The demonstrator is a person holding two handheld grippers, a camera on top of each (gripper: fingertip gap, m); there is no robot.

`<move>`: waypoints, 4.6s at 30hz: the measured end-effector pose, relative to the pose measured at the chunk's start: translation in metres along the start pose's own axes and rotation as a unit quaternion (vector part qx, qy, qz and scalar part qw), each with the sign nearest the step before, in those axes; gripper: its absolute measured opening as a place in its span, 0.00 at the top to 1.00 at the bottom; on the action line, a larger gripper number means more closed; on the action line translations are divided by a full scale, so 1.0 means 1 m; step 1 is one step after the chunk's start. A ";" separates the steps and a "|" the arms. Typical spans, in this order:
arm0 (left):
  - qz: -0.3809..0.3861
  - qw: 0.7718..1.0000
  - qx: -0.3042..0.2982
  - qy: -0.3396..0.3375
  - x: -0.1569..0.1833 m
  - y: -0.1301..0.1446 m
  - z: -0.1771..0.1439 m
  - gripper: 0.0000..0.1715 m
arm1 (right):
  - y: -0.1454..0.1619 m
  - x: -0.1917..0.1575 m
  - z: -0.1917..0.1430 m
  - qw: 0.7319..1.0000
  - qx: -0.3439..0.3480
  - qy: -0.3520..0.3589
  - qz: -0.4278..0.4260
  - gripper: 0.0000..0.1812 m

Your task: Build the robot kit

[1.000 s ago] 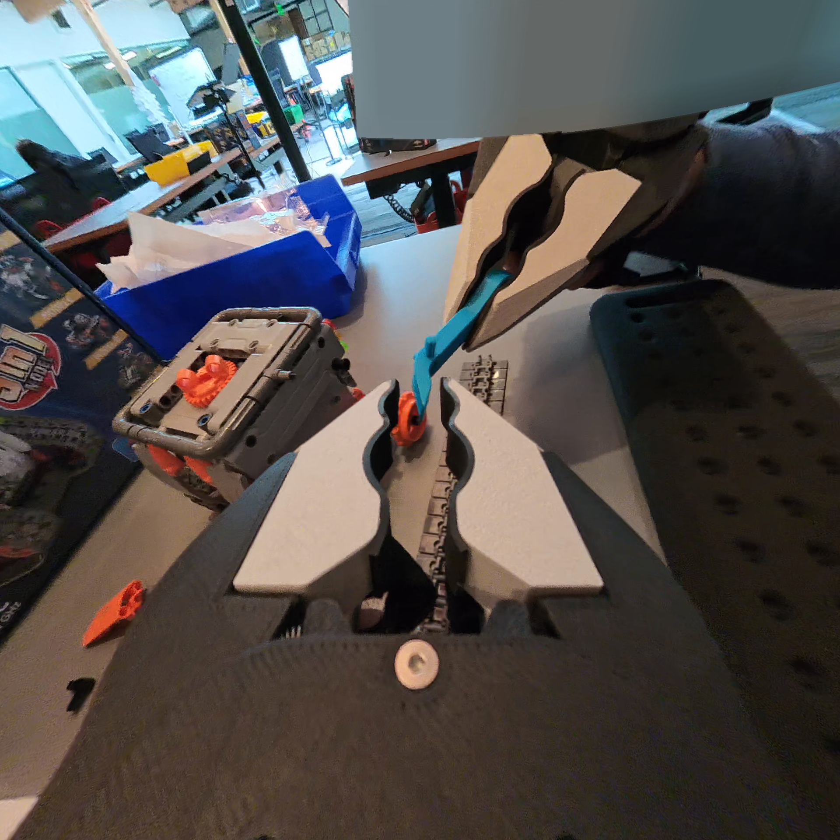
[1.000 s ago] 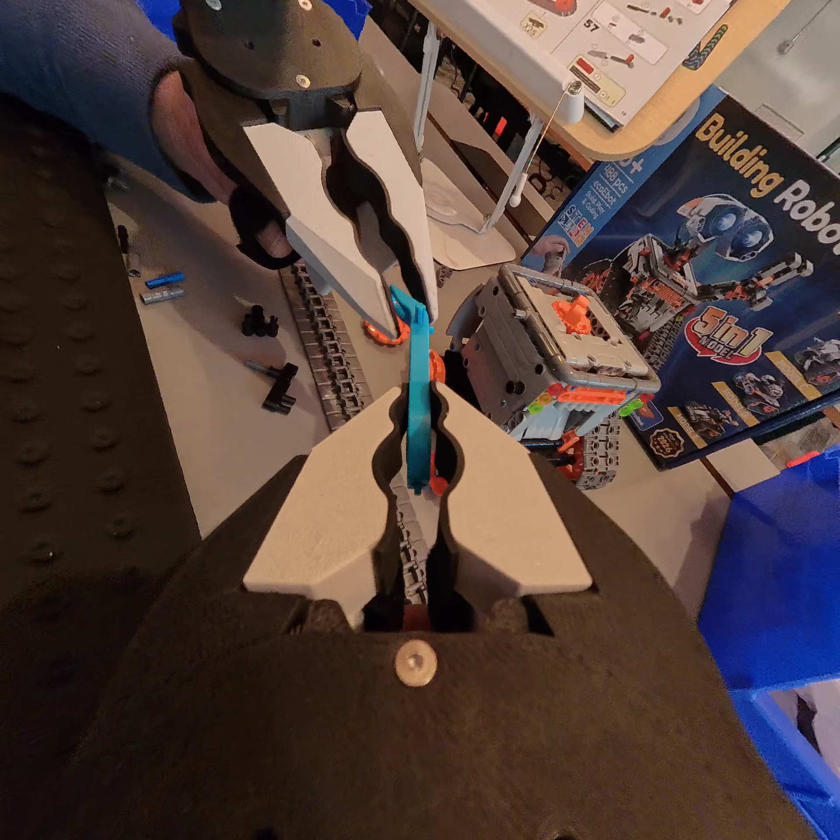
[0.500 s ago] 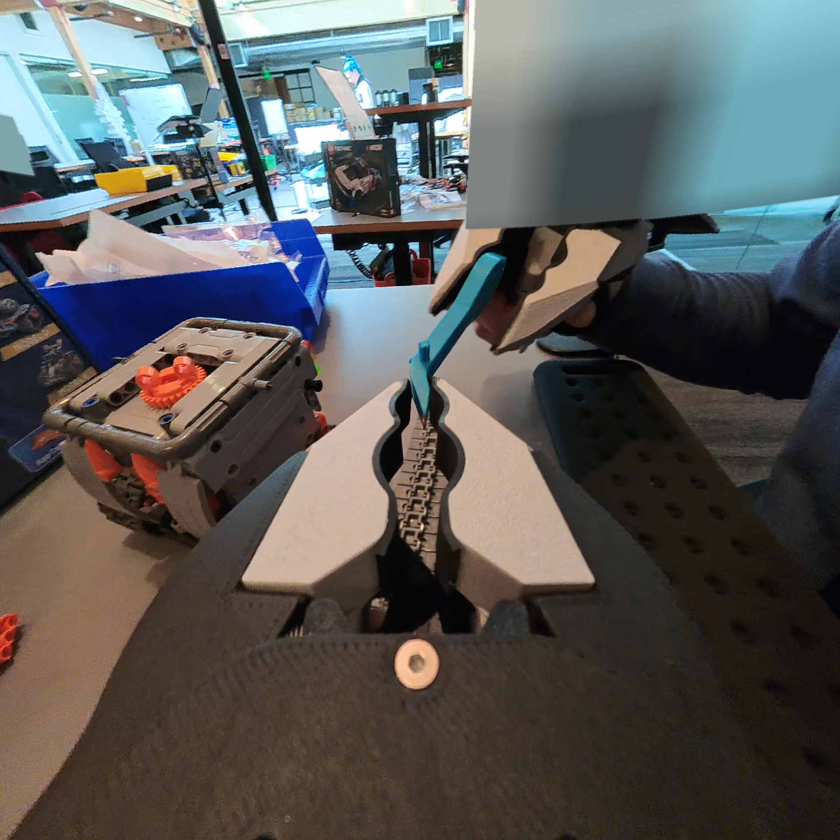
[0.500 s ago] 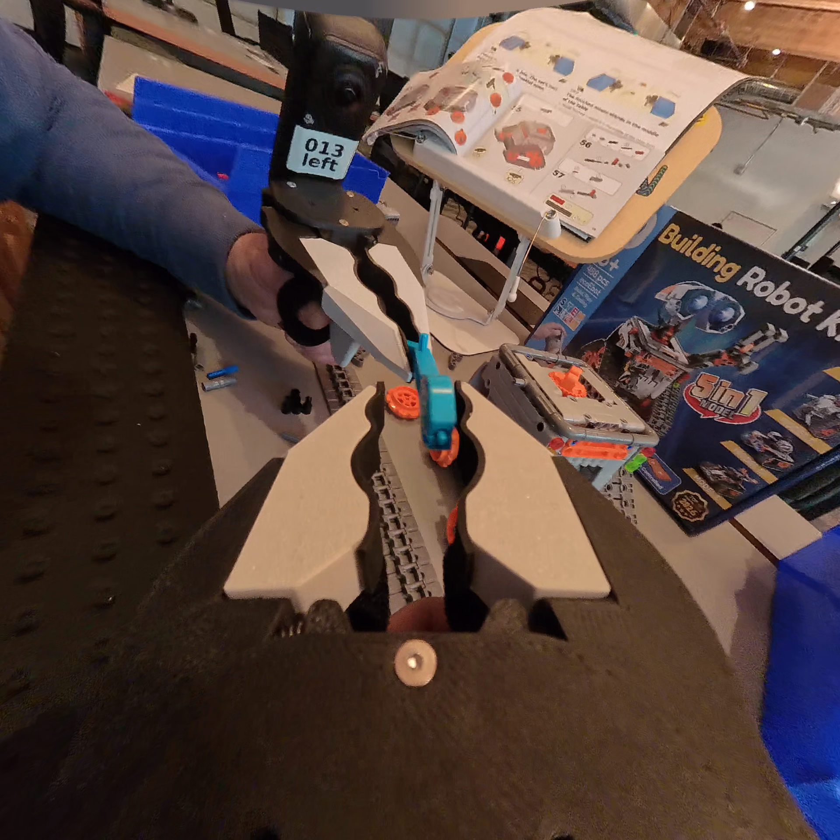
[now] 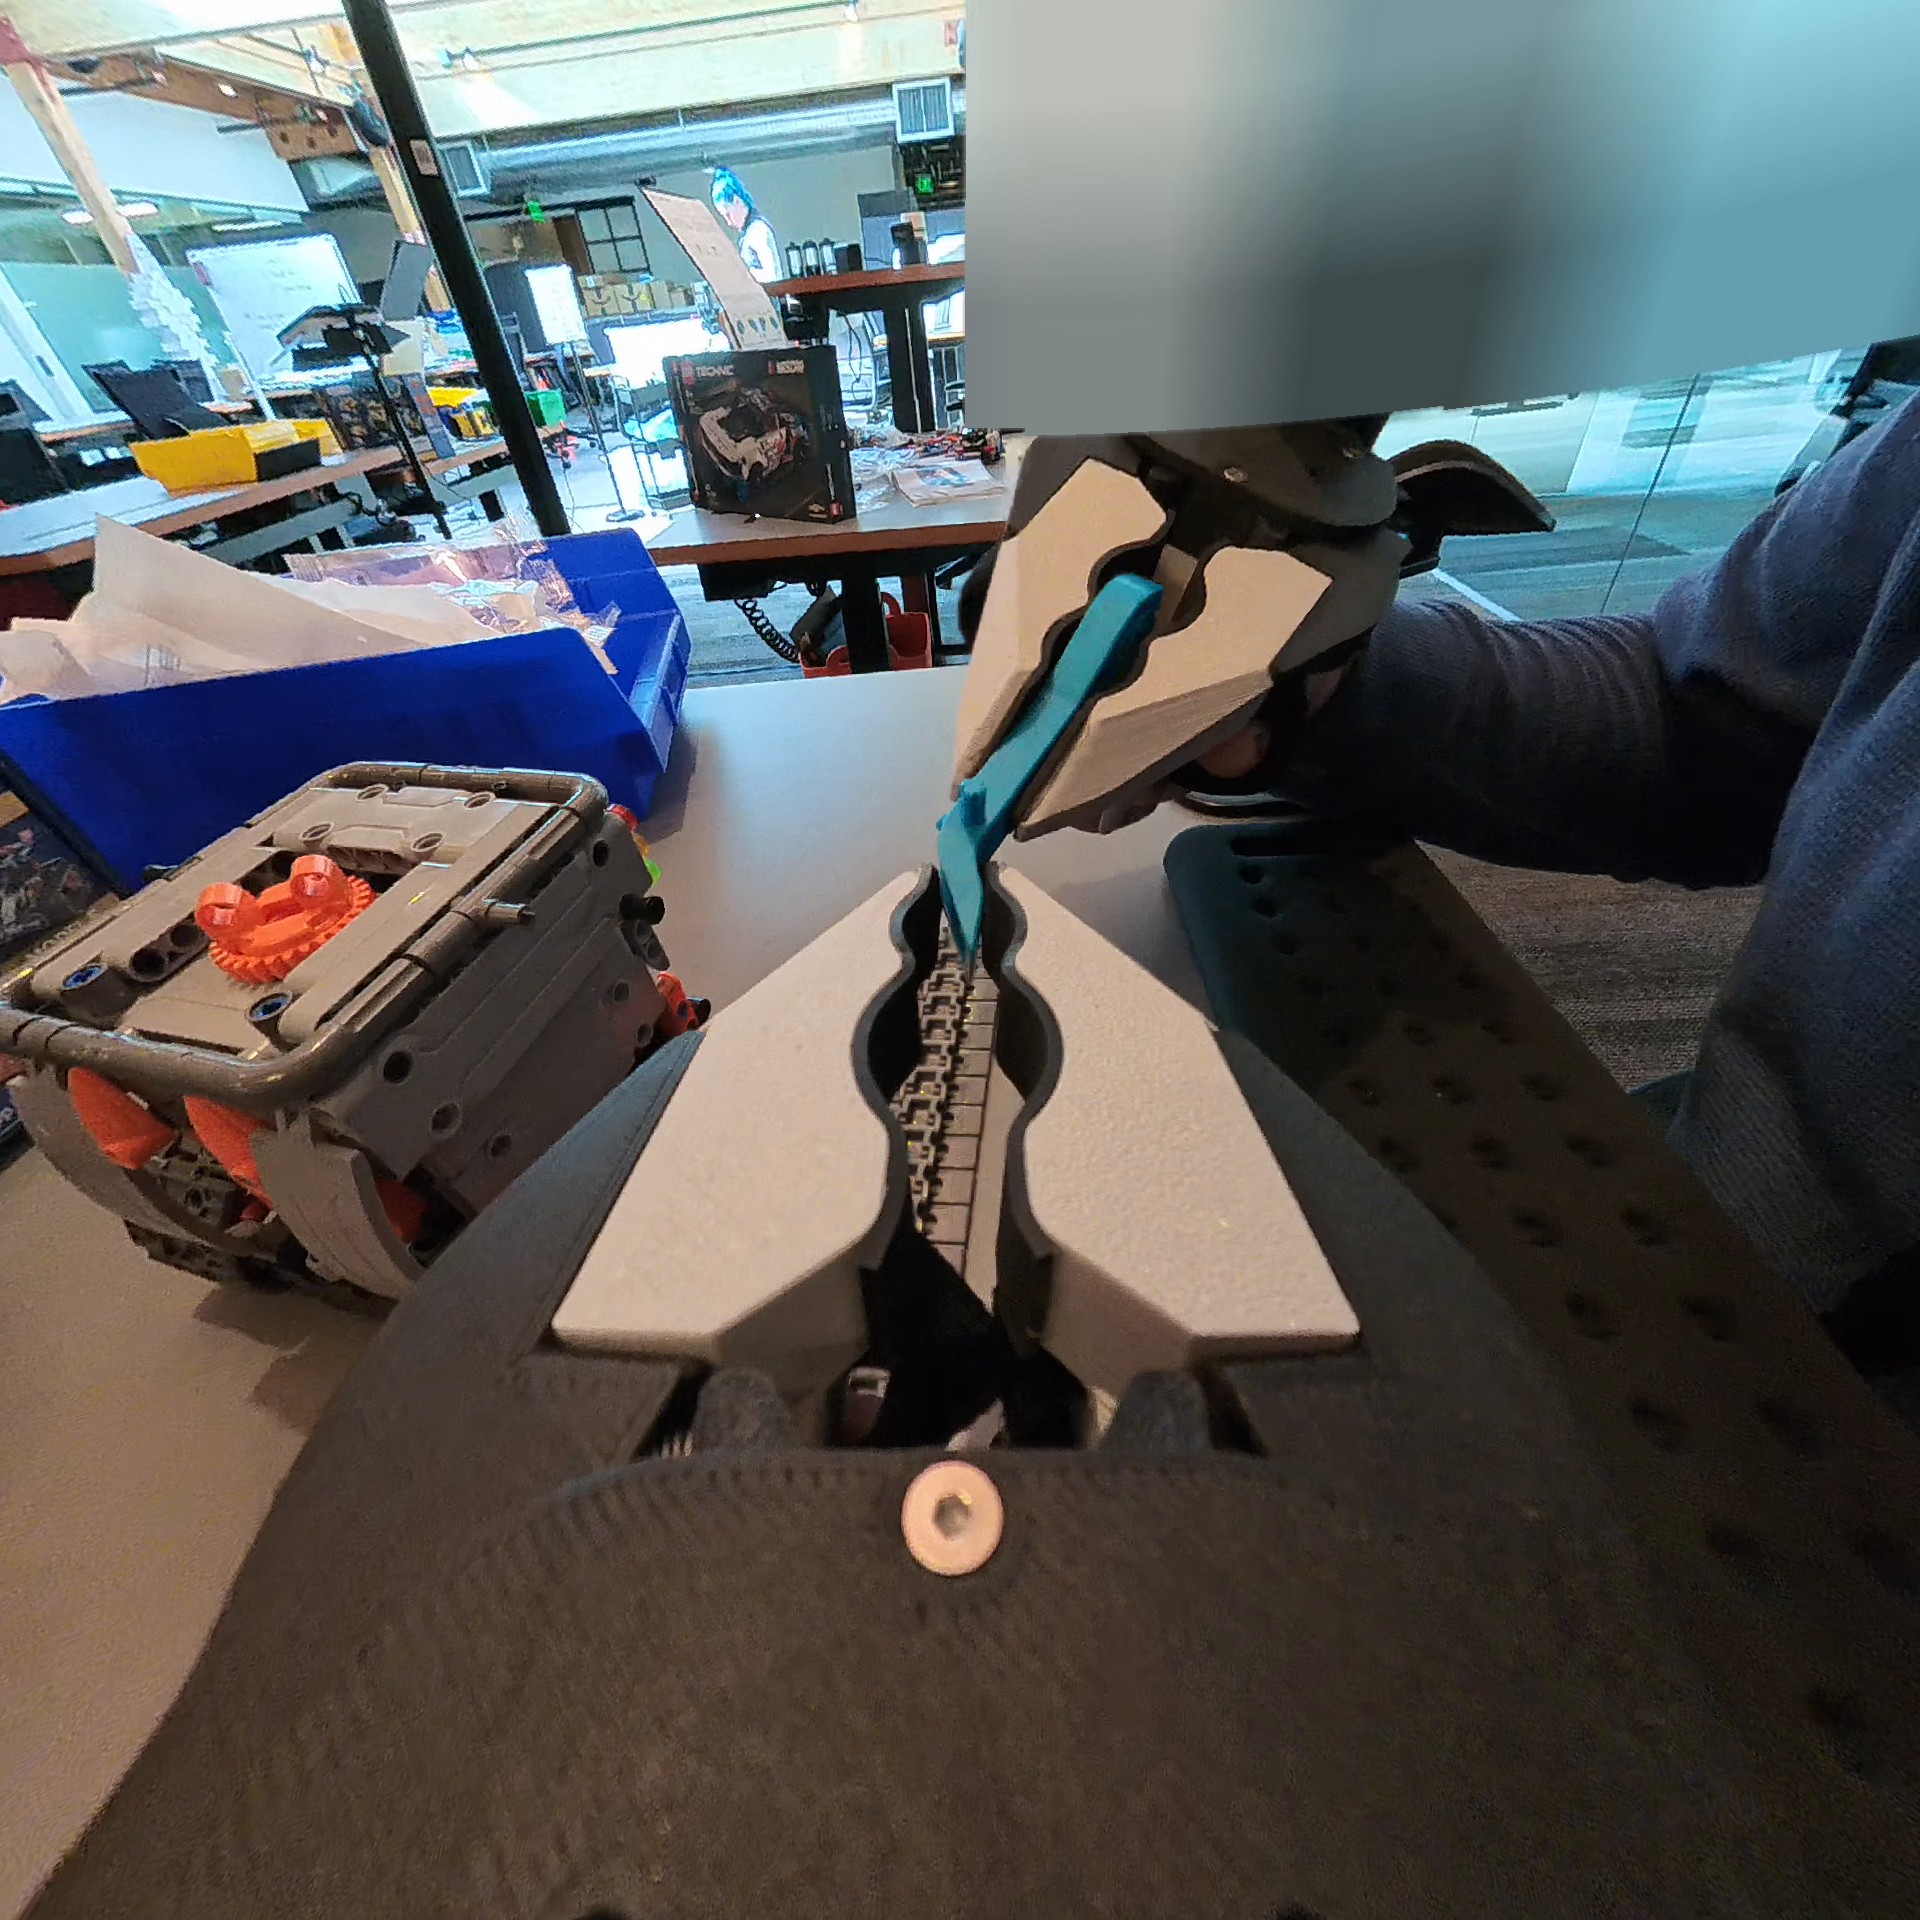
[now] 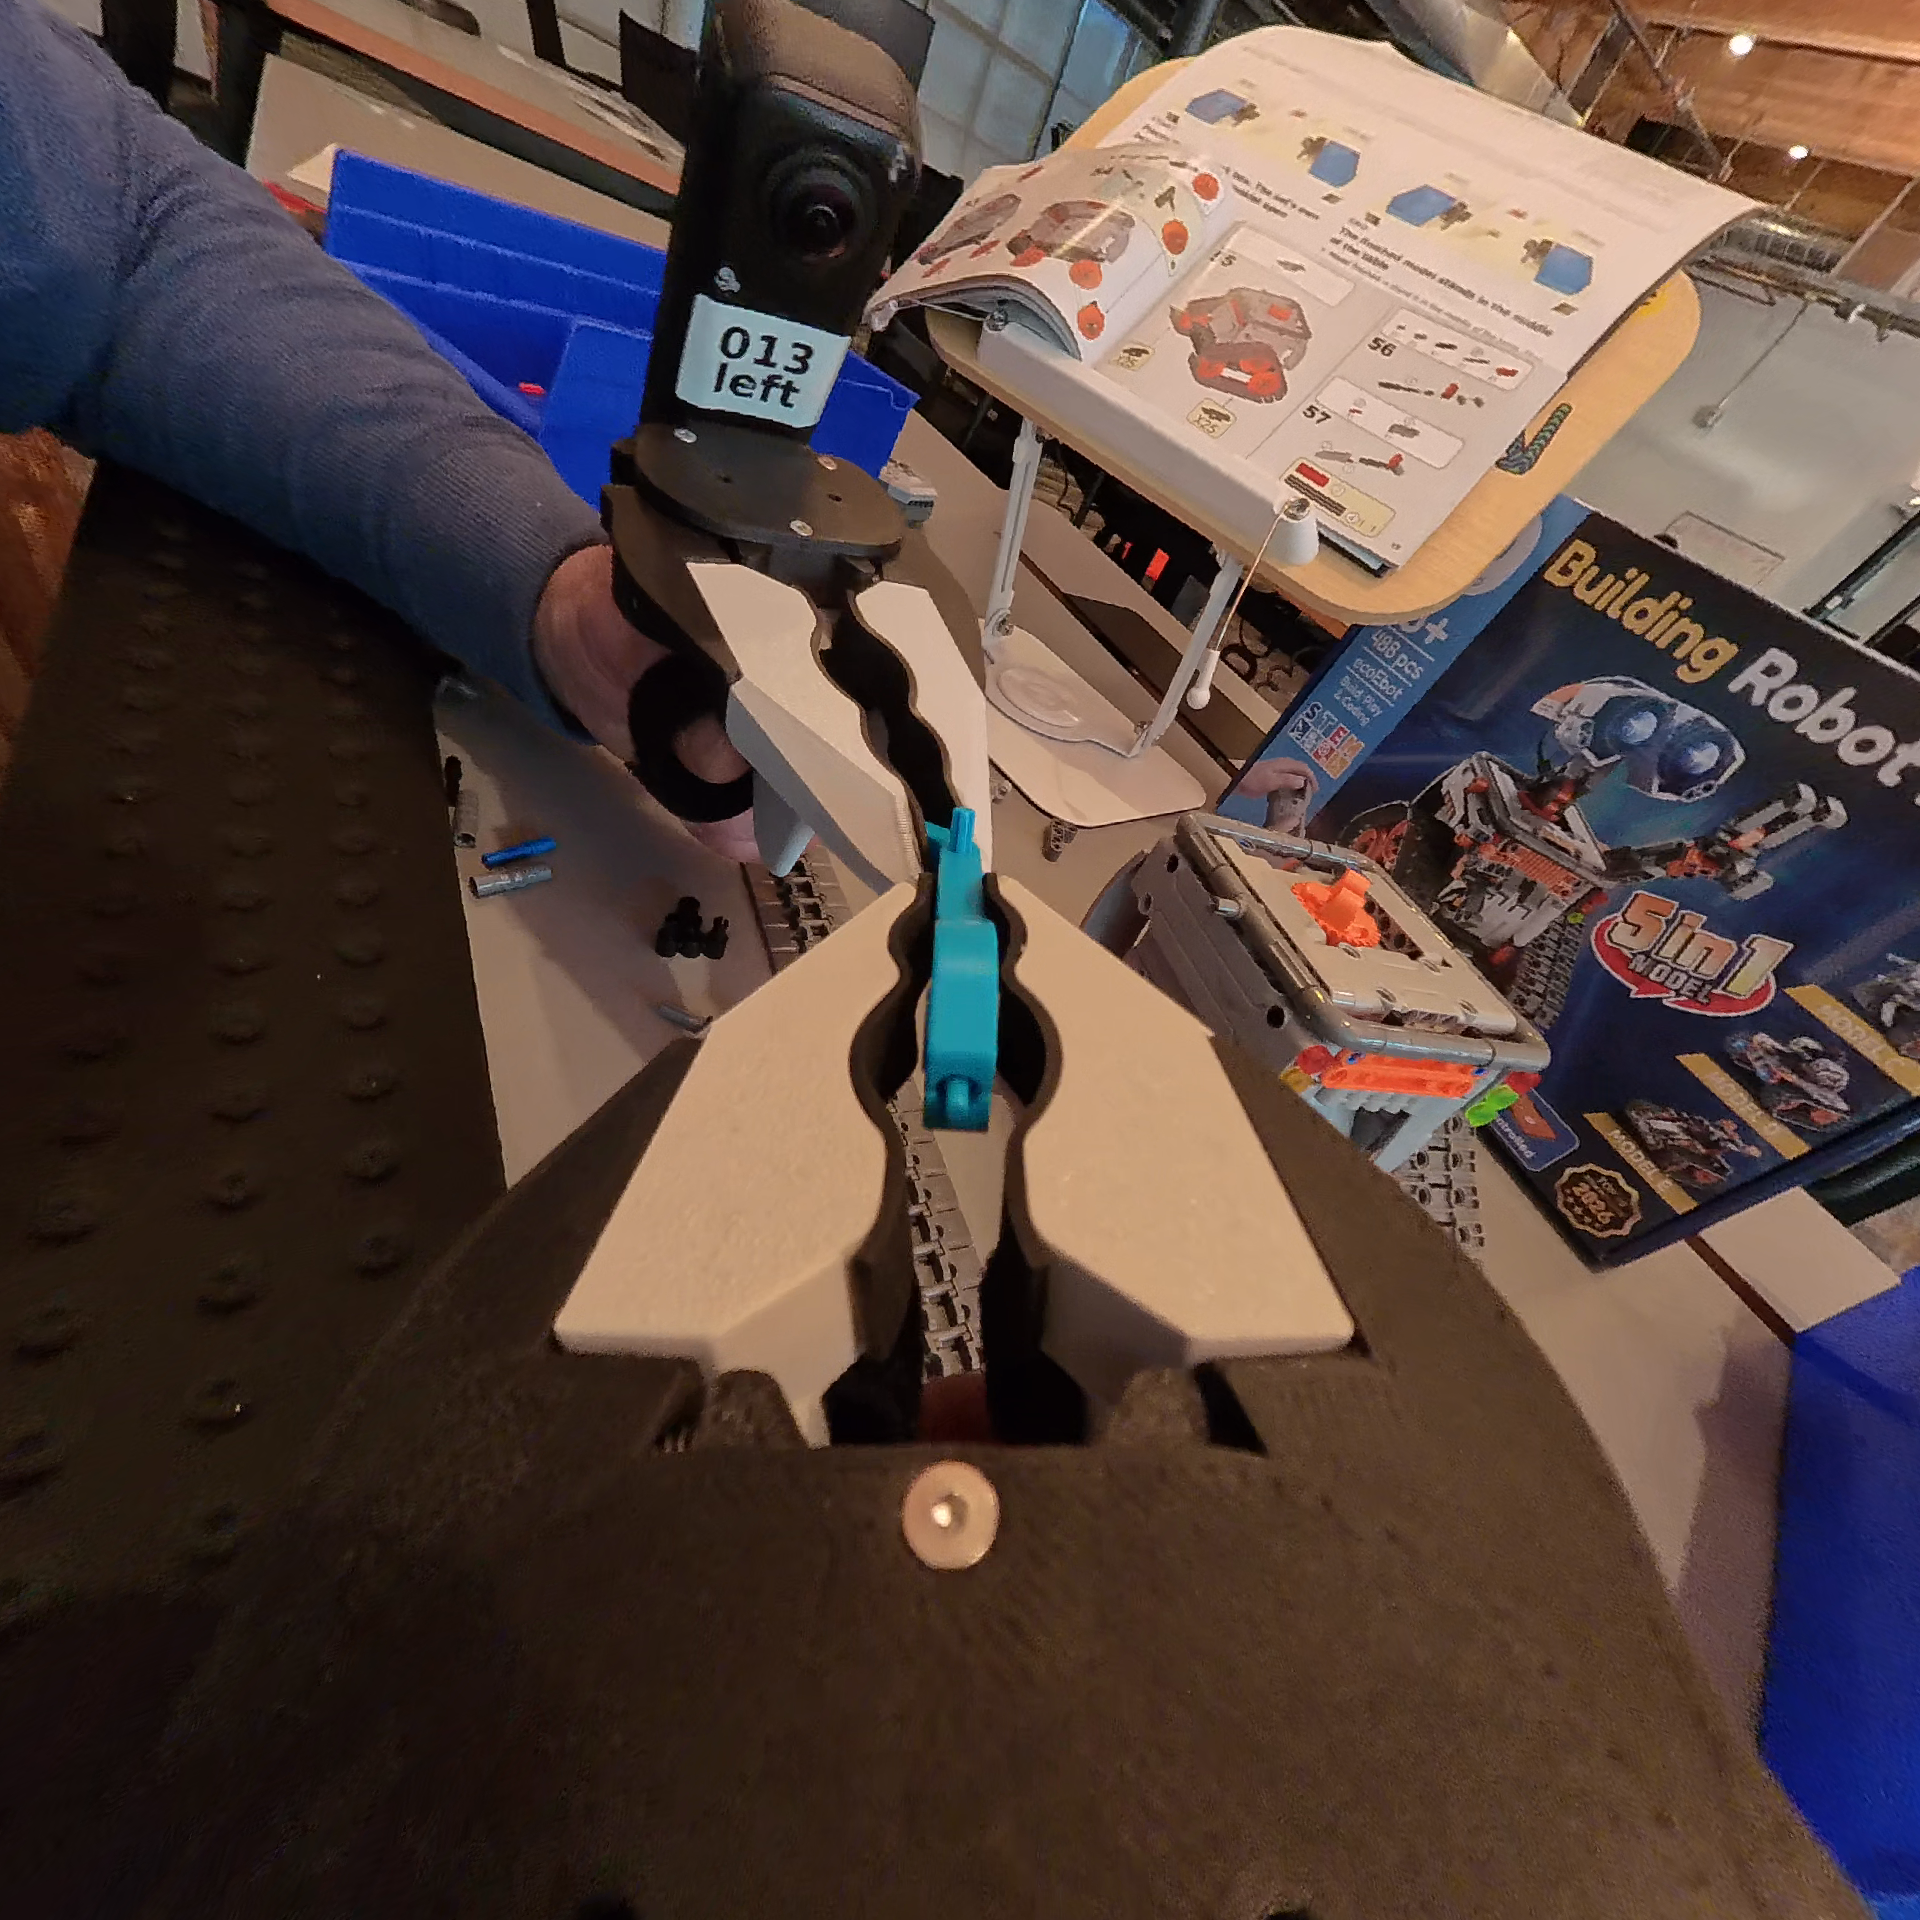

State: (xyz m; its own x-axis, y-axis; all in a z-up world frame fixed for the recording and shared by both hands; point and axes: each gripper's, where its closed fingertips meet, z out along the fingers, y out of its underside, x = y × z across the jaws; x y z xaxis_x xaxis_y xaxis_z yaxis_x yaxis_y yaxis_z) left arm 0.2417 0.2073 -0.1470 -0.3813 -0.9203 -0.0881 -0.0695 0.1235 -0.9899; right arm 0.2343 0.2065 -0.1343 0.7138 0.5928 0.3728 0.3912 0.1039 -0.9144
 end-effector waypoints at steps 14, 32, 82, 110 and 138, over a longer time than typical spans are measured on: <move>0.197 0.941 -0.209 -0.180 -0.127 0.022 -0.060 0.67 | 0.065 0.037 0.027 0.954 -0.210 0.094 -0.191 0.97; 0.019 0.966 -0.255 -0.039 -0.134 0.079 -0.014 0.55 | 0.108 0.048 0.060 0.908 -0.309 0.126 -0.252 0.97; 0.033 0.975 -0.218 -0.015 -0.112 0.083 0.010 0.81 | 0.114 0.053 0.050 0.961 -0.260 0.083 -0.050 0.97; 0.023 0.978 -0.208 -0.021 -0.113 0.080 0.013 0.81 | 0.114 0.054 0.049 0.970 -0.235 -0.017 0.067 0.97; 0.007 0.979 -0.202 -0.026 -0.115 0.082 0.015 0.81 | 0.102 0.057 0.049 0.975 -0.218 0.031 -0.002 0.97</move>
State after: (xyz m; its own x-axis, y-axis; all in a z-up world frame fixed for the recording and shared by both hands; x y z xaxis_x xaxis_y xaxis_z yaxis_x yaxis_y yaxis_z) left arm 0.2936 0.3180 -0.2201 -0.3387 -0.9336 -0.1168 -0.4275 0.2633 -0.8648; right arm 0.2864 0.2898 -0.2145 0.7400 0.5426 0.3975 0.5946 -0.2516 -0.7636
